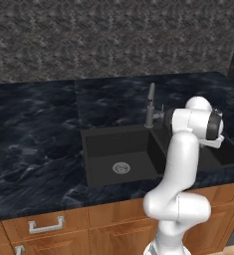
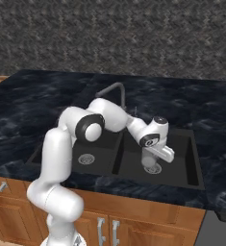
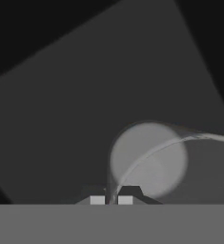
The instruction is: Place the kettle in the left basin and the glass cup in the right basin of the sink.
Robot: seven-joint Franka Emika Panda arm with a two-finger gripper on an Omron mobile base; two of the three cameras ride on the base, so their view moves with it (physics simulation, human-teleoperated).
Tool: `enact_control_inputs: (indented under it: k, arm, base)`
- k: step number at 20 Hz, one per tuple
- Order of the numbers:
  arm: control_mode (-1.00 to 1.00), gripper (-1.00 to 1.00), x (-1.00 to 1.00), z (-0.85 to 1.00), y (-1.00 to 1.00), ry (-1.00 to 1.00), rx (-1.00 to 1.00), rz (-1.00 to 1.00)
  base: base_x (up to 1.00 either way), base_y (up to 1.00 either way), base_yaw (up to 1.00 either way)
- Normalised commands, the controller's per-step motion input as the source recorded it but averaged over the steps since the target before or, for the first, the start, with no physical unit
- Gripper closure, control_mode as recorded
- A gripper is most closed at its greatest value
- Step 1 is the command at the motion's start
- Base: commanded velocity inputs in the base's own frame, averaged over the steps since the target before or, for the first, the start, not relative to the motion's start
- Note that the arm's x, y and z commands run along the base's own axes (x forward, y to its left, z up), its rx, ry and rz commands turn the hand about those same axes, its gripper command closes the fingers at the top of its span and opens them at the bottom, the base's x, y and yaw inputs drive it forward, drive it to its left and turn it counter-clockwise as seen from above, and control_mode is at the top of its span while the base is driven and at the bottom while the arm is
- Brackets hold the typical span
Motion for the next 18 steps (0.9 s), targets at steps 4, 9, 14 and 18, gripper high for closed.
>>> enact_control_inputs:
  k: [4,9,14,18]
  arm:
    - [-1.00,1.00,0.26,-0.51,0.00,0.00,0.00,0.00]
    - [-1.00,1.00,0.30,-0.43,0.00,0.00,0.00,0.00]
    - [-1.00,1.00,0.29,-0.39,0.00,0.00,0.00,0.00]
    - [-1.00,1.00,0.23,-0.31,0.00,0.00,0.00,0.00]
  base:
    - [0.00,0.00,0.00]
    - [0.00,0.00,0.00]
    - [0.00,0.00,0.00]
    - [0.00,0.00,0.00]
